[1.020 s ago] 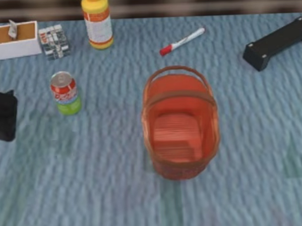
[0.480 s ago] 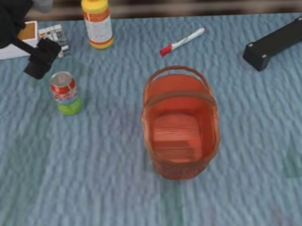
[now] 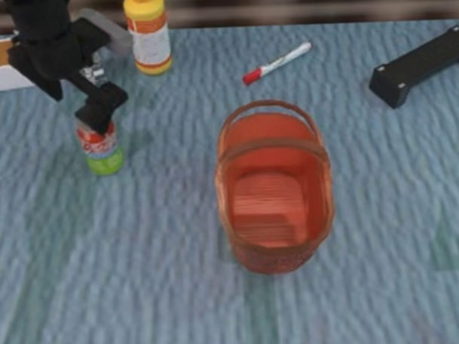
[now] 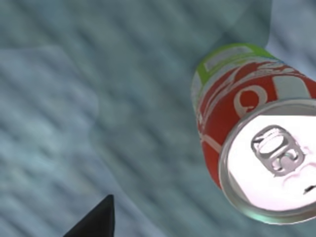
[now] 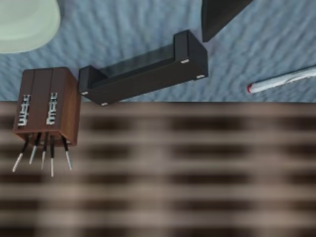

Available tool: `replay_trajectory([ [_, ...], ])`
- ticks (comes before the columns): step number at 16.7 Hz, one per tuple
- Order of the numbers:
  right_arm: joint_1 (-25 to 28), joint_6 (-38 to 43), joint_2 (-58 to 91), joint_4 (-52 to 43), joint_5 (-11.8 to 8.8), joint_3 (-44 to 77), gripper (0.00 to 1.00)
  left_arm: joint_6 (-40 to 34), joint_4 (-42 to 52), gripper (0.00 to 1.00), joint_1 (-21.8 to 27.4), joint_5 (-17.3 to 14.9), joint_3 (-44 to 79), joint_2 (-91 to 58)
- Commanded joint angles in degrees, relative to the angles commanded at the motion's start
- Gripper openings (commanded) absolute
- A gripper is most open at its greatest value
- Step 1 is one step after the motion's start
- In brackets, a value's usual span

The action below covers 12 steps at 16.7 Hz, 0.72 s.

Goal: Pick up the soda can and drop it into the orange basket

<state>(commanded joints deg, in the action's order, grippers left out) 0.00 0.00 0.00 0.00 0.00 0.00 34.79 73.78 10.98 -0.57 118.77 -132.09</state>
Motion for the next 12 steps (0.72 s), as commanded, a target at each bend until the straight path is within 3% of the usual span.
replay_trajectory([
  [7, 0.0, 0.0, 0.0, 0.0, 0.0, 0.0, 1.0, 1.34, 2.72, 1.0, 0.16, 0.27, 4.76, -5.05],
  [12, 0.0, 0.0, 0.0, 0.0, 0.0, 0.0, 1.0, 1.44, -1.32, 1.0, 0.07, 0.26, 1.07, -5.41],
])
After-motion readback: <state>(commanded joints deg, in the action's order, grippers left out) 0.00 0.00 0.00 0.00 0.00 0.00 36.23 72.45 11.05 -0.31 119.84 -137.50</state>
